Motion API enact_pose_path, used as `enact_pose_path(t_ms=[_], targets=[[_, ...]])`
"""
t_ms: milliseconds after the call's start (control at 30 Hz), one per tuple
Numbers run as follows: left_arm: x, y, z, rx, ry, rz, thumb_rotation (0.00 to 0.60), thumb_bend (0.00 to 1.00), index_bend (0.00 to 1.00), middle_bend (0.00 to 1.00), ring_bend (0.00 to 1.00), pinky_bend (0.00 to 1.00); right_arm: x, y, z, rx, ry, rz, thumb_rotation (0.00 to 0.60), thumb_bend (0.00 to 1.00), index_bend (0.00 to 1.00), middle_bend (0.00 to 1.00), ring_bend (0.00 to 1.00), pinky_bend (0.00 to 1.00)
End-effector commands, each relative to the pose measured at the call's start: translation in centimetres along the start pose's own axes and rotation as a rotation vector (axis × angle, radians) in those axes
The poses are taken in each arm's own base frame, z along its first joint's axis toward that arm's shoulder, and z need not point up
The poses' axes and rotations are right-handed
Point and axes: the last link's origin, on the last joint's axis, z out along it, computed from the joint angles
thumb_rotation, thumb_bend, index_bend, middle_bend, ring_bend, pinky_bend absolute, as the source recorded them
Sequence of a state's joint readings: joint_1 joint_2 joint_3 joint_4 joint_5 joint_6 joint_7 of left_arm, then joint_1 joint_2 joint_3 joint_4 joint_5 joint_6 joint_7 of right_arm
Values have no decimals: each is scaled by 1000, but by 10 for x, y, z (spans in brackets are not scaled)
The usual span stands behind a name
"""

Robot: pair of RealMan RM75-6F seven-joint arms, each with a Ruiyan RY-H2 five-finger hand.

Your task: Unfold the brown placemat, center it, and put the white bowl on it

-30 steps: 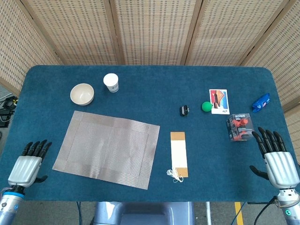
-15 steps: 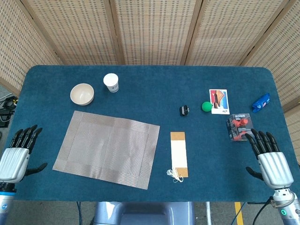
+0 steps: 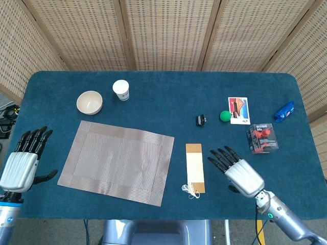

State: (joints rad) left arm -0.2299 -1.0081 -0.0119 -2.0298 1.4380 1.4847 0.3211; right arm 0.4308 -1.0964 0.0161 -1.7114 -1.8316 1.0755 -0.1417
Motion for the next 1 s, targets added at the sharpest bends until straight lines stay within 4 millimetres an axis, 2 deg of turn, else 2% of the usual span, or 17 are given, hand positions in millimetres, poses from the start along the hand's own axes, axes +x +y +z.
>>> enact_pose_path(t_ms=[33,167,300,500,667,1000], targets=[[0,-1,3,5,3,-1,600,0,0,0,0,0,-6,-33,37,162,-83,27,600,0,125,0,0,0],[1,-2,5,7,3,-10,600,0,0,0,0,0,-13,-58,61,255,-140,43,600,0,143,0,0,0],[4,-5,6,16,7,-27,600,0,0,0,0,0,-14,-88,85,351,-137,74,600,0,215,0,0,0],[4,-10,8,29,-2,-39,600,0,0,0,0,0,-21,-123,110,459,-149,95,600,0,299,0,0,0],[5,-13,9,35,-3,-46,600,0,0,0,0,0,-27,-142,128,501,-144,78,600,0,310,0,0,0],[2,-12,11,28,-23,-44,600,0,0,0,0,0,-41,-162,153,513,-169,44,600,0,316,0,0,0]])
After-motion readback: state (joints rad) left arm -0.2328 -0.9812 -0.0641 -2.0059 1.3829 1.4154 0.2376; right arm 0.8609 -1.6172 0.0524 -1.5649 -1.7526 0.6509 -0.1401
